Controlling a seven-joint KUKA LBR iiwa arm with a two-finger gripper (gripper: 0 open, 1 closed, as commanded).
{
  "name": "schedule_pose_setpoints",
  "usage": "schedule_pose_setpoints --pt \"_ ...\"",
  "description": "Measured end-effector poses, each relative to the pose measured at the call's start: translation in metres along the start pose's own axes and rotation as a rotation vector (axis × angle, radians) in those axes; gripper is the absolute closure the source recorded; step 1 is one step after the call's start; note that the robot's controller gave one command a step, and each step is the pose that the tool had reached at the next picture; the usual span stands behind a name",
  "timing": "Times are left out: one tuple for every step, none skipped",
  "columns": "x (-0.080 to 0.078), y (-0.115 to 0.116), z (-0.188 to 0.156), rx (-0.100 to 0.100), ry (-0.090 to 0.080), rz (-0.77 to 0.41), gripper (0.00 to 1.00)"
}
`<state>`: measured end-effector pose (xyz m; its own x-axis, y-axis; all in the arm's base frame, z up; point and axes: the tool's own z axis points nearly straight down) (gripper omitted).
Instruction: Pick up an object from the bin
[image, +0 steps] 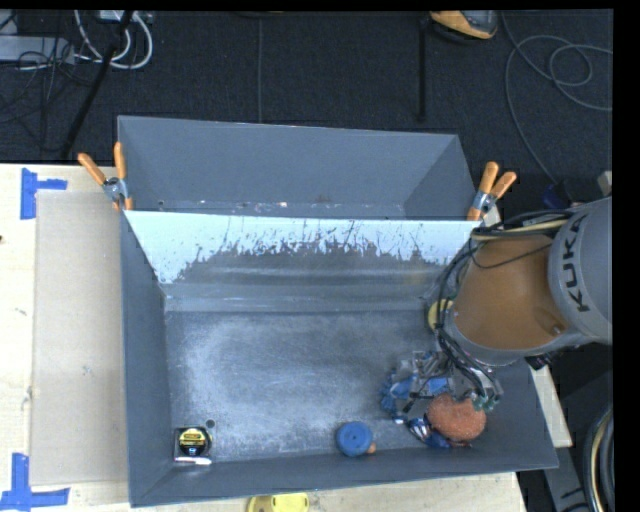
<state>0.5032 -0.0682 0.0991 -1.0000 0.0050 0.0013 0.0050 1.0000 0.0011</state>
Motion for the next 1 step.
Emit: schedule_pose_setpoints --pt "0.011 0.0125 0.017 0.002 -0.009 0.007 1.0"
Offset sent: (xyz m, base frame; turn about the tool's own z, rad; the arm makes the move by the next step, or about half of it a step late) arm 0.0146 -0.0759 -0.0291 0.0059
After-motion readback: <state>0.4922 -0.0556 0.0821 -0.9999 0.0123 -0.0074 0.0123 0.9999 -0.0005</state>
